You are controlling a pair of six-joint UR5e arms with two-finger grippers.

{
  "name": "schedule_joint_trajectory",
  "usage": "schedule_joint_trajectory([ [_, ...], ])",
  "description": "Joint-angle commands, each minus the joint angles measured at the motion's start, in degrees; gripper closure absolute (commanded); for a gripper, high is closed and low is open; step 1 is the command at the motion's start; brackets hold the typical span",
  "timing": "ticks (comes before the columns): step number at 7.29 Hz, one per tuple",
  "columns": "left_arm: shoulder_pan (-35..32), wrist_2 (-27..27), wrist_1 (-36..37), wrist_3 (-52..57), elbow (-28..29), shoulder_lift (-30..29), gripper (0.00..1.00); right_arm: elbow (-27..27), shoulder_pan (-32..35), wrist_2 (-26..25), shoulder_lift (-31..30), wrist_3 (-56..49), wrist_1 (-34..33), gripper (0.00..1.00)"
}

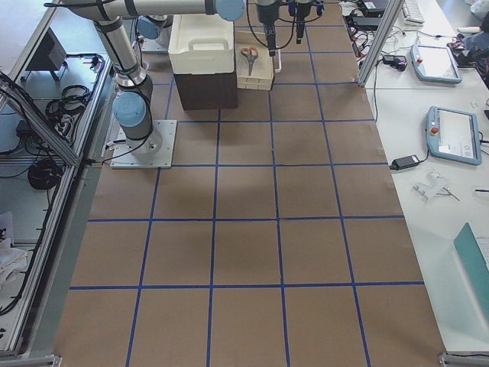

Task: Put scissors in drawer and close it
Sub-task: 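Move the left gripper over the drawer's far edge near the handle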

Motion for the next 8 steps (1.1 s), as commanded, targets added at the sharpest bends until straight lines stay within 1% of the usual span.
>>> schedule_joint_trajectory([
  [1,-1.0,-1.5,-0.9,0.1,-0.5,-1.9,0.0,0.0,0.0,0.0,0.0,0.0,0.0,0.0],
  [2,-1.3,-3.0,-3.7,-0.2,-0.3,-2.6,0.0,0.0,0.0,0.1,0.0,0.0,0.0,0.0],
  [4,-1.4,-2.6,-8.2,-0.1,-0.2,-2.4,0.0,0.0,0.0,0.1,0.0,0.0,0.0,0.0],
  [6,-1.3,-2.6,-9.7,0.0,-0.2,-1.5,0.0,0.0,0.0,0.1,0.0,0.0,0.0,0.0],
  [7,-1.3,-2.6,-12.1,0.1,-0.2,-0.8,0.0,0.0,0.0,0.1,0.0,0.0,0.0,0.0],
  [8,-1.4,-2.9,-12.2,0.2,-0.4,-1.2,0.0,0.0,0.0,0.2,0.0,0.1,0.0,0.0],
])
